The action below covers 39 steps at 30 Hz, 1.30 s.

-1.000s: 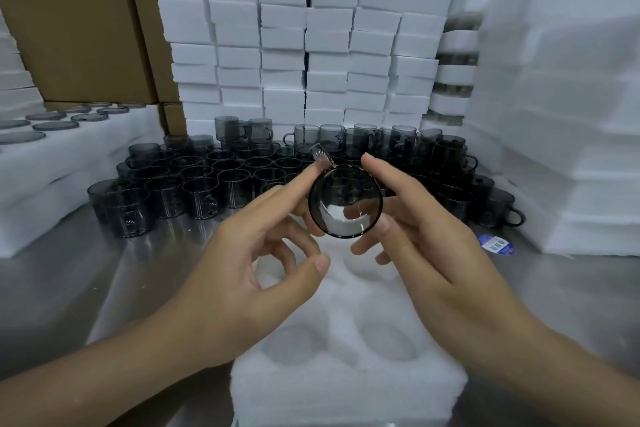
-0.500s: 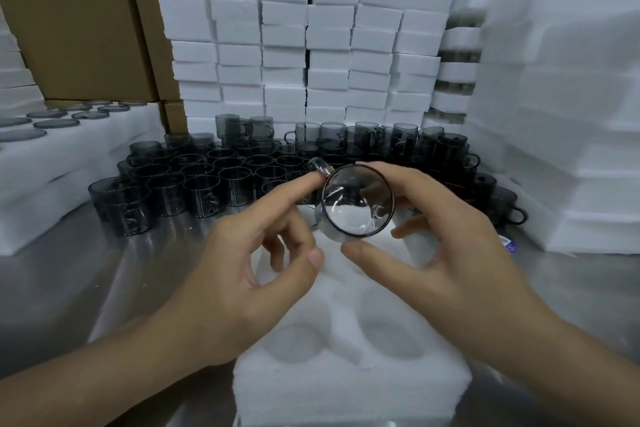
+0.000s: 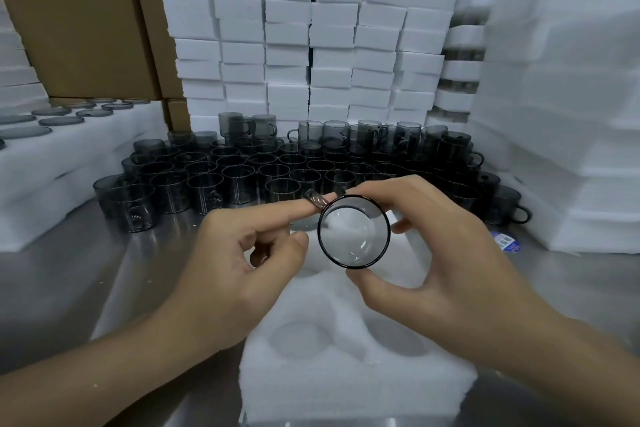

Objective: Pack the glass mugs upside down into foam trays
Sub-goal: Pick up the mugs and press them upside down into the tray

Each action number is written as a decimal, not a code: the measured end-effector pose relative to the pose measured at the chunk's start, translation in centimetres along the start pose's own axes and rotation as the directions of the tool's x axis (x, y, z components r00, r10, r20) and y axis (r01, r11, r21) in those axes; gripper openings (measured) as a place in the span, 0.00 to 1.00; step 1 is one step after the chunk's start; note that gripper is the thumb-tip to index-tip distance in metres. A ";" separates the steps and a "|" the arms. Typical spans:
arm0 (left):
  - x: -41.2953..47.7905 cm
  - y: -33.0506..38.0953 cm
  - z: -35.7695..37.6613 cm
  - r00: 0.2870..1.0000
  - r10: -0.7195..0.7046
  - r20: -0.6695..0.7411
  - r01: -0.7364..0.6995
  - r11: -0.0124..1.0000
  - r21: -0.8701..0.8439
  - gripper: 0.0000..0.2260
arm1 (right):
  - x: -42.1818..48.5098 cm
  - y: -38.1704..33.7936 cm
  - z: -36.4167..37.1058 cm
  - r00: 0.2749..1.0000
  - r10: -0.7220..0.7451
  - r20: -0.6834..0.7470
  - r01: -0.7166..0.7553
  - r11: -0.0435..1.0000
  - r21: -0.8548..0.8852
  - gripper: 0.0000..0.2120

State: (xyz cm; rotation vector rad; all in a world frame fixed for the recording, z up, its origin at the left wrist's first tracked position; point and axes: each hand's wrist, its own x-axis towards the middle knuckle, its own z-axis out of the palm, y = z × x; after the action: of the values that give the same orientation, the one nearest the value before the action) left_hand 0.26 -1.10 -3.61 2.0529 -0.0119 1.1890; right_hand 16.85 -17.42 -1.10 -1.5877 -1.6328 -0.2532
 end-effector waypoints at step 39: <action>0.6 -0.8 0.3 0.995 -0.097 0.034 0.100 0.992 -0.079 0.08 | 0.5 -0.5 -0.2 0.916 0.379 0.131 -0.389 0.759 0.523 0.08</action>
State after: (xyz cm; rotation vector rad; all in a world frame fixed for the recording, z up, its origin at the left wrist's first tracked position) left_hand 1.12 -0.47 -3.71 1.9777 0.0263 1.0799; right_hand 16.52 -17.27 -0.46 -1.4264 -1.1955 0.4152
